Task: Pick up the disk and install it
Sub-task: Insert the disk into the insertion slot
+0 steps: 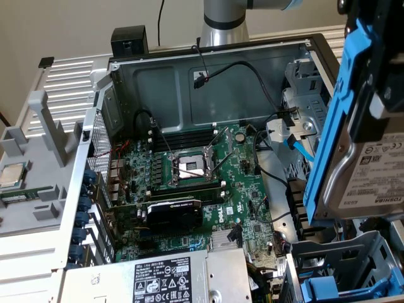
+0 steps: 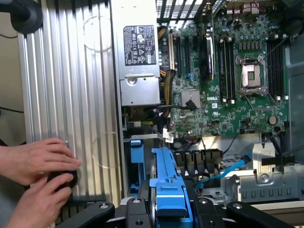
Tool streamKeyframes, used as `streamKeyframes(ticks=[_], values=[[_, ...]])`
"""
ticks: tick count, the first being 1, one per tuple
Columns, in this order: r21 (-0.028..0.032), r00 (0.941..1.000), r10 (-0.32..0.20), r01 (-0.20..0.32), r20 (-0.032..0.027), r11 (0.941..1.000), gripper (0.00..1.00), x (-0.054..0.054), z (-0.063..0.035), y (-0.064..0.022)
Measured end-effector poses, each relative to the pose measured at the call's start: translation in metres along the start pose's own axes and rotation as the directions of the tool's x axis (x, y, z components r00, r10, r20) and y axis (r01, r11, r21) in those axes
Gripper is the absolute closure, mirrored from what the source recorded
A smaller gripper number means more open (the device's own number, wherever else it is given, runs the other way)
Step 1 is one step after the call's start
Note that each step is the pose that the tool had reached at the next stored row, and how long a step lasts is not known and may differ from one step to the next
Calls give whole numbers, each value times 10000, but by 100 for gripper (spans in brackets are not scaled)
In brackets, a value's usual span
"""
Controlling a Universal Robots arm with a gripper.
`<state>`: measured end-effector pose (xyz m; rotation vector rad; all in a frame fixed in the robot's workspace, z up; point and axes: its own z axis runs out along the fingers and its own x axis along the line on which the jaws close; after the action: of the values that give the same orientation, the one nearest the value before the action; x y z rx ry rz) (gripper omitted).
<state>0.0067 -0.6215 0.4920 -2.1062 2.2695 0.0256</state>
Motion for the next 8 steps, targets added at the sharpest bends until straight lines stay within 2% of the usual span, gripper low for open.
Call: streamKeyframes(ticks=[8], values=[[-10, 10000, 2, -2, -3, 10000, 63, 61, 71, -3]])
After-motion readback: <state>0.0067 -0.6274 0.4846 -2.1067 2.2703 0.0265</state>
